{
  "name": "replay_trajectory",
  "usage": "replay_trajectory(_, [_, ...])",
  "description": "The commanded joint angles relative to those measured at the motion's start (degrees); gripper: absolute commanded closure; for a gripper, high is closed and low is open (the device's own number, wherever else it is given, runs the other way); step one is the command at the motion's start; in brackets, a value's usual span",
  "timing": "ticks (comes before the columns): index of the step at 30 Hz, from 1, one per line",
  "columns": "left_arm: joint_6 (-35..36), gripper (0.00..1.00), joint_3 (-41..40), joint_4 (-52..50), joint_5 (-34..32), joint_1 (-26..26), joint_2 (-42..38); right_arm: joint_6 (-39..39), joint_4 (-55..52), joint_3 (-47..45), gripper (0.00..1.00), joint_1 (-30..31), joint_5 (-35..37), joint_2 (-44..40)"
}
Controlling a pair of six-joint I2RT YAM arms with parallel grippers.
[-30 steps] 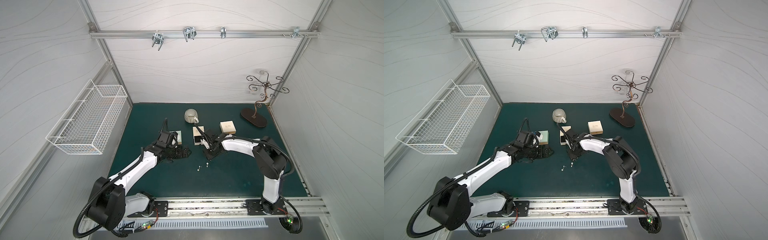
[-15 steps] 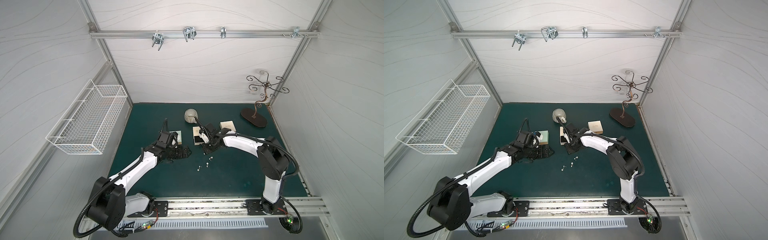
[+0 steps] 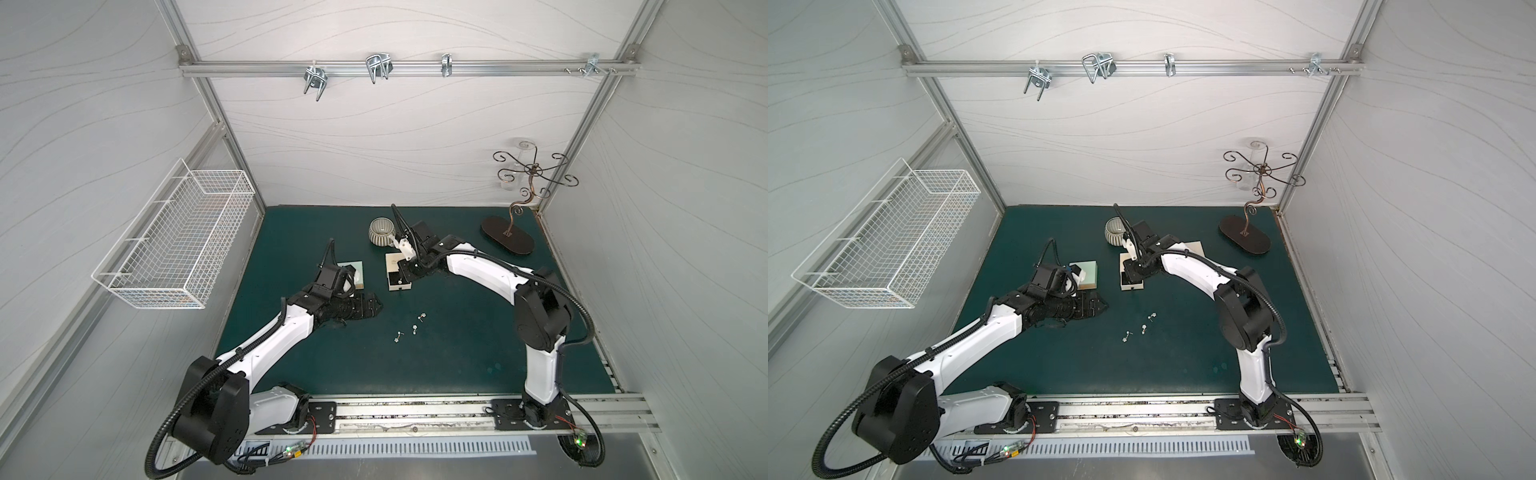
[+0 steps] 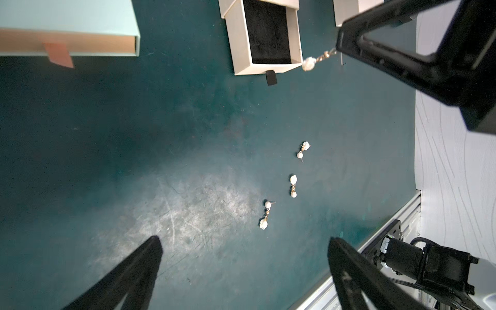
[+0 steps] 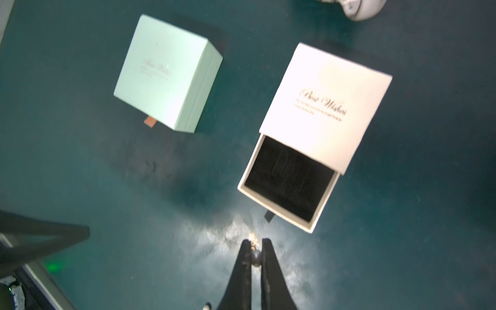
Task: Place the earrings into the drawer-style jewelry box
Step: Insert the earring into the inner lining.
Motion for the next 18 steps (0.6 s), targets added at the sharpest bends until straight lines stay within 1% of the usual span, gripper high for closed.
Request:
replay_trajectory(1, [-0.69, 0.01, -0.21, 1.7, 0.5, 0.01, -1.32, -1.43, -3.1, 3.82, 0.93, -0.64, -1.44, 3.86])
replay_trajectory(9, [-1.38, 0.01, -1.11, 2.17, 0.59, 0.01, -1.87, -1.07, -3.84, 9.95, 0.92, -0.84, -2.53, 10.81])
replay_trajectory(18, [-2.04, 0.01, -2.03, 3.01, 1.65, 0.05, -2.15, -0.24, -3.48, 11.91, 0.92, -0.86, -2.81, 13.96])
